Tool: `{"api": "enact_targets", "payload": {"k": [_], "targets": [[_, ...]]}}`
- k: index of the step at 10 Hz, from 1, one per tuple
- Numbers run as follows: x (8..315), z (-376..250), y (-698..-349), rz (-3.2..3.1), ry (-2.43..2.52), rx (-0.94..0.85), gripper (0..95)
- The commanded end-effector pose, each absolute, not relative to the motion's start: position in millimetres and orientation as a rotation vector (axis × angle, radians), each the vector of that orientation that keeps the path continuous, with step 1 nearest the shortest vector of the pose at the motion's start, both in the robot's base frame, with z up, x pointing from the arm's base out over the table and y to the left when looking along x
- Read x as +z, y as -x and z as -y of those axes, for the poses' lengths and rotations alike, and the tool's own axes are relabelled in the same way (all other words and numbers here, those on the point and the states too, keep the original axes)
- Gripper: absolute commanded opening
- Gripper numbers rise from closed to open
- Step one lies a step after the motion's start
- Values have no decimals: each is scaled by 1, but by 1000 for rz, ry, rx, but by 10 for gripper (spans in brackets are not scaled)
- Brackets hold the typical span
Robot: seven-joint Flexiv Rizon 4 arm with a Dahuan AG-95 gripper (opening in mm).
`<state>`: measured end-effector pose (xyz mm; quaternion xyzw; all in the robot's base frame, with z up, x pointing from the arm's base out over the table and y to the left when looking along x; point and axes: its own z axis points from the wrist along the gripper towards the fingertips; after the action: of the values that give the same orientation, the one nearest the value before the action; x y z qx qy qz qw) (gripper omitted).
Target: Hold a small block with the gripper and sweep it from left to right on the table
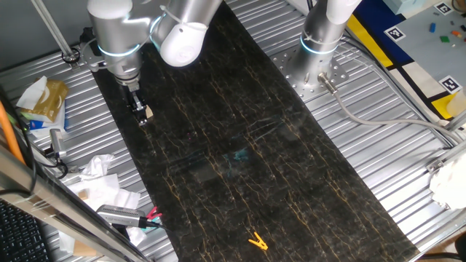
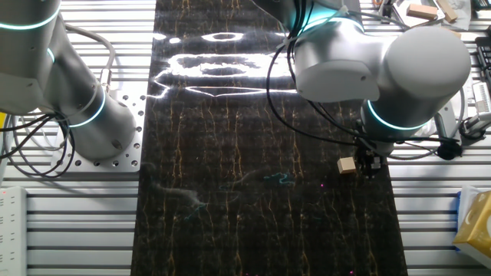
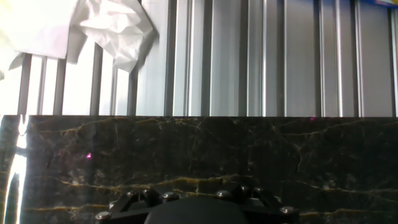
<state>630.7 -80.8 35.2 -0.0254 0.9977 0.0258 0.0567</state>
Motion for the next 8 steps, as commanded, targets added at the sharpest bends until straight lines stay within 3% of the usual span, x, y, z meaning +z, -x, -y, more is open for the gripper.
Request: {"api": "enact_targets", "payload": {"k": [1, 8], "targets": [[35, 81, -630, -3025, 76, 83, 570], [35, 81, -629, -3056, 59, 82, 570]]}}
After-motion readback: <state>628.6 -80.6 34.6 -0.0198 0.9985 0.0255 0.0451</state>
